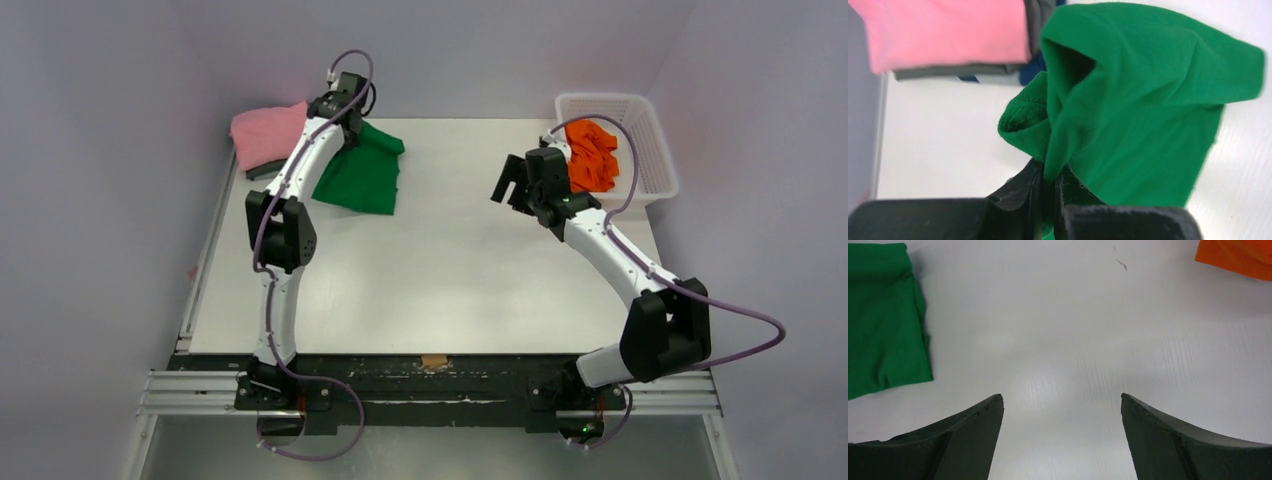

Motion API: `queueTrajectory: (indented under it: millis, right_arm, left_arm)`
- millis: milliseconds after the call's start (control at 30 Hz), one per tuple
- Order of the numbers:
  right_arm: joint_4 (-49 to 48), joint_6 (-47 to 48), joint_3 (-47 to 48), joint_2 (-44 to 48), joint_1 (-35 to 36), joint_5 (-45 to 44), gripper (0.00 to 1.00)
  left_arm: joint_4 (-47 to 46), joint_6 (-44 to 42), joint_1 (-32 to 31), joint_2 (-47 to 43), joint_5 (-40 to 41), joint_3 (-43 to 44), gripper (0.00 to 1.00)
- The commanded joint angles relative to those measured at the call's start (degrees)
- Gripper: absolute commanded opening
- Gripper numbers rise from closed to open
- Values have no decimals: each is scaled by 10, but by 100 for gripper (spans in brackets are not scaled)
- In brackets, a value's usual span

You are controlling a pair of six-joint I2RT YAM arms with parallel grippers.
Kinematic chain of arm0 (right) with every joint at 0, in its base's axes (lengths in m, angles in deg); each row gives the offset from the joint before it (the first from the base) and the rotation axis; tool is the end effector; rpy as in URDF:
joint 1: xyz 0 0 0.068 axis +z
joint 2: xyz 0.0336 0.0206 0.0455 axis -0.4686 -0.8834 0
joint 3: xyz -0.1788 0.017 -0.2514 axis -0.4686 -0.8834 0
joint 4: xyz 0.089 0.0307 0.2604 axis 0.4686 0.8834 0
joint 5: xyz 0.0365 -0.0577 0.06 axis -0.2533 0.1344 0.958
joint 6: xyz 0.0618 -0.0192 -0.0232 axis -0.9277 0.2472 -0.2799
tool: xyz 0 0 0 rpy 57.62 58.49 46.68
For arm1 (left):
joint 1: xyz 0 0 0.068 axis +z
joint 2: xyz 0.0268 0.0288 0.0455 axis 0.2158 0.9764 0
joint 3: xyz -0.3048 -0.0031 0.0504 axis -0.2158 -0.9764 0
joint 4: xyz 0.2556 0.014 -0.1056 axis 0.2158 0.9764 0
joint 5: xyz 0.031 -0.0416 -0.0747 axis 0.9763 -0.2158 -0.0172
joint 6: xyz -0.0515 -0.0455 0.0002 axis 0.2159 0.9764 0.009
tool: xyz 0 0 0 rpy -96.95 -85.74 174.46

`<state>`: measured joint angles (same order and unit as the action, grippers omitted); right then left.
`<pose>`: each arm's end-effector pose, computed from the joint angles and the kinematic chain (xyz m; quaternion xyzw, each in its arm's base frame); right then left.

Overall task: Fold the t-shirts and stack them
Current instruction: Put the neatly folded tshirt into the corner of the board with the left arm

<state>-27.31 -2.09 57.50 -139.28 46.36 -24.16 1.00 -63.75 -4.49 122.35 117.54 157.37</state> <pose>0.3357 0.1001 0.3072 0.1590 0.8803 0.1082 0.4337 0.5347 -0.1357 0.2893 -0.1020 0.9271 0.1300 0.3365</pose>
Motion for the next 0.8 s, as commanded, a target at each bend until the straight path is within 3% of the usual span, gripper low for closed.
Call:
queueTrajectory:
  millis: [0,367,767]
  right_arm:
    - [-9,22,1,25,0,-33,86]
    - [7,30,8,0,0,-49,86]
    - [34,37,42,-29,0,-56,86]
  left_arm:
    - [-70,-84,30,-16,42,90,0]
    - [-156,-130,102,-15,-7,154,0]
    - [-213,-57,169,9,-112,182,0]
